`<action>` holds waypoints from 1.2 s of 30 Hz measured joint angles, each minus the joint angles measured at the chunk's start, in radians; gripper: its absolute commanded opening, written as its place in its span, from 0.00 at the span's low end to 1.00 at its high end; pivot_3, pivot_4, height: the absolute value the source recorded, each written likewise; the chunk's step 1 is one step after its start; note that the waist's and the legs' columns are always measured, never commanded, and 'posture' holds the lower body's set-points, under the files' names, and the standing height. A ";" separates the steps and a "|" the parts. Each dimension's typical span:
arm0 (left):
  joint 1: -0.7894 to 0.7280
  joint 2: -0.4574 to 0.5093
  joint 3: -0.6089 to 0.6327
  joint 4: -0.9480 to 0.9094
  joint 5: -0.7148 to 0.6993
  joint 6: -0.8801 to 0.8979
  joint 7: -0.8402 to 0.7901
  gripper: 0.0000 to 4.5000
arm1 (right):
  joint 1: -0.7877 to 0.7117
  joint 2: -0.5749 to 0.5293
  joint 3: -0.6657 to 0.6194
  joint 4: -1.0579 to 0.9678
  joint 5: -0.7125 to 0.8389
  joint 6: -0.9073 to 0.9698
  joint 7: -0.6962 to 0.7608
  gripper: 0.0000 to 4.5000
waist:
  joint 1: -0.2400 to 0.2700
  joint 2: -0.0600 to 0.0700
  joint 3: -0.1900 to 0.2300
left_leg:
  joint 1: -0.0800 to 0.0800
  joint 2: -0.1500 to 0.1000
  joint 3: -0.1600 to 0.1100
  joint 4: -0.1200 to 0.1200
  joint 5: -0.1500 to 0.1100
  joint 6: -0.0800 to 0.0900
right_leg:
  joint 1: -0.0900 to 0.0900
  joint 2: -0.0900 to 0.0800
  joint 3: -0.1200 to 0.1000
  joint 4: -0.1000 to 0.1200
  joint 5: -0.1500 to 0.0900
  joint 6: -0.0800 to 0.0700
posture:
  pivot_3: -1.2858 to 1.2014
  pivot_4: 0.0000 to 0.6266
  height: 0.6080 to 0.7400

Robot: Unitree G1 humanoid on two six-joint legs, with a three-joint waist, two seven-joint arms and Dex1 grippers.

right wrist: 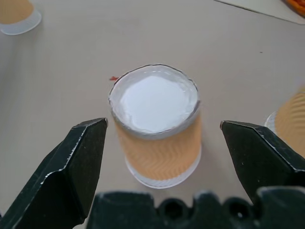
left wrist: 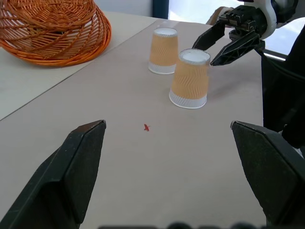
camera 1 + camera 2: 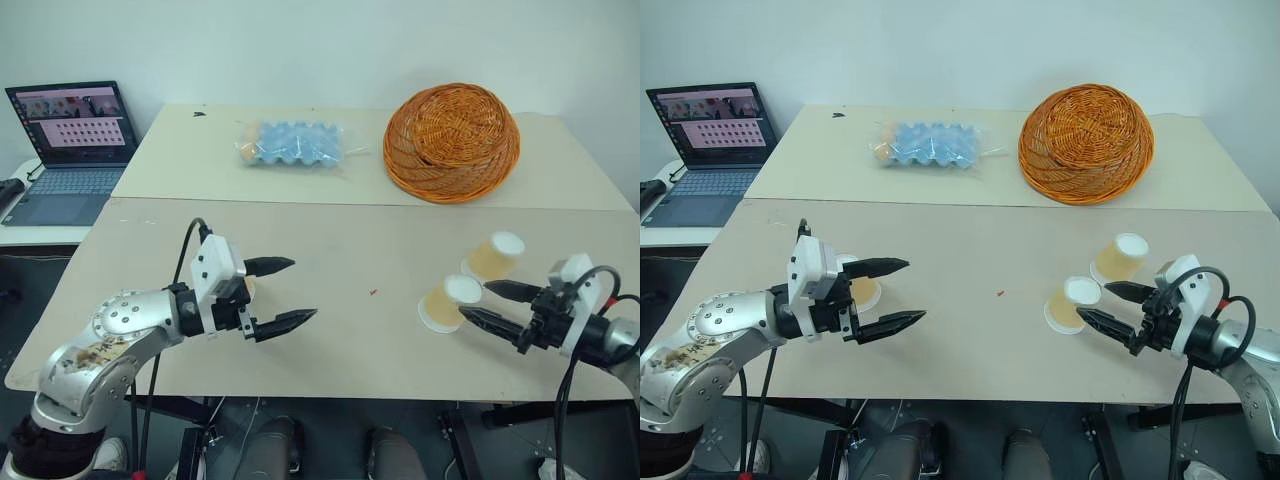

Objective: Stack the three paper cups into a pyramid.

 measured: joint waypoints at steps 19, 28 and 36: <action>-0.009 0.000 0.002 -0.001 -0.016 0.027 0.016 1.00 | -0.104 0.044 0.113 0.020 -0.077 -0.036 -0.026 0.99 | 0.000 0.000 0.000 | 0.000 -0.001 0.000 0.000 0.000 0.000 | 0.000 0.000 0.000 0.000 0.000 0.000 | 0.52 0.24 0.90; -0.017 0.000 0.002 -0.001 -0.023 0.043 0.029 1.00 | -0.118 0.060 0.113 0.032 -0.093 -0.047 -0.040 0.99 | -0.001 0.000 0.000 | 0.000 -0.001 0.000 0.000 0.000 -0.001 | 0.000 0.001 0.000 0.001 0.000 0.000 | 0.52 0.24 0.90; -0.029 0.001 0.002 -0.001 -0.023 0.047 0.033 1.00 | -0.133 0.070 0.116 0.044 -0.103 -0.060 -0.045 0.99 | -0.001 0.000 0.000 | 0.000 -0.001 0.000 0.000 0.000 -0.001 | 0.000 0.001 0.000 0.001 0.000 0.000 | 0.52 0.24 0.90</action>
